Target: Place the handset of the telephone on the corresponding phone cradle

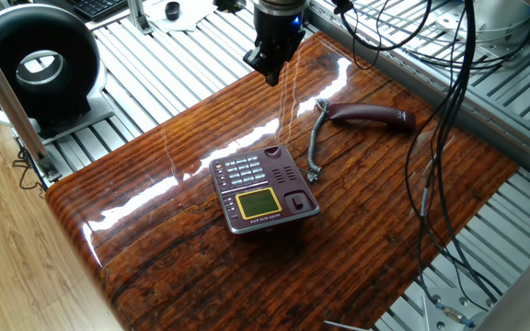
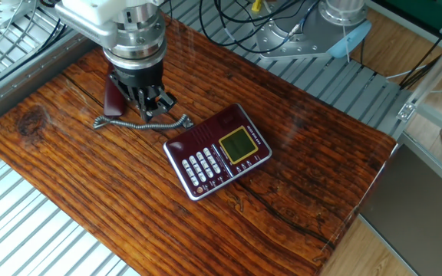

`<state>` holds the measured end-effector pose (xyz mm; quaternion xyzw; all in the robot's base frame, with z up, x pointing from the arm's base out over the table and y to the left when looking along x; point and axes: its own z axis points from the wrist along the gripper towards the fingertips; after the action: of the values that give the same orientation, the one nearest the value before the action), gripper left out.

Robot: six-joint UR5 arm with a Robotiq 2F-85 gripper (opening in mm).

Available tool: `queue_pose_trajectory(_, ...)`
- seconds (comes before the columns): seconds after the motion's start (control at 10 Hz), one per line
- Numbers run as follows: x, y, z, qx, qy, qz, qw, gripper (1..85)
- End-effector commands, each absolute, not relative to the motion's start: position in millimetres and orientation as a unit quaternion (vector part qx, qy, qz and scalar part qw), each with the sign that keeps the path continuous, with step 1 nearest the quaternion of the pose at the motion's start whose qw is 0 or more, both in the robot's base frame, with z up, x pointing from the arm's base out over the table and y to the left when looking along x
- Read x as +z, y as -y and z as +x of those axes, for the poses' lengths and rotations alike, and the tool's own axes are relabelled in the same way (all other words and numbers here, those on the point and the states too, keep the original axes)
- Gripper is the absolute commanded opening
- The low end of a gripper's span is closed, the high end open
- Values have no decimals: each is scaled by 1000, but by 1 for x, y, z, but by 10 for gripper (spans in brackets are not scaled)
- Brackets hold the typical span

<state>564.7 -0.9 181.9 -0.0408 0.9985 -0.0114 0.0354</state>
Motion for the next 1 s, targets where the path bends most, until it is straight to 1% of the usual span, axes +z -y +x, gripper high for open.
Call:
queue_pose_trajectory(0.0,178,0,565,-9,-998,-48,33,17)
queue_pose_trajectory(0.3,176,7,562,-25,-998,-52,27,17)
queue_pose_trajectory(0.9,175,11,559,-29,-998,-43,18,17)
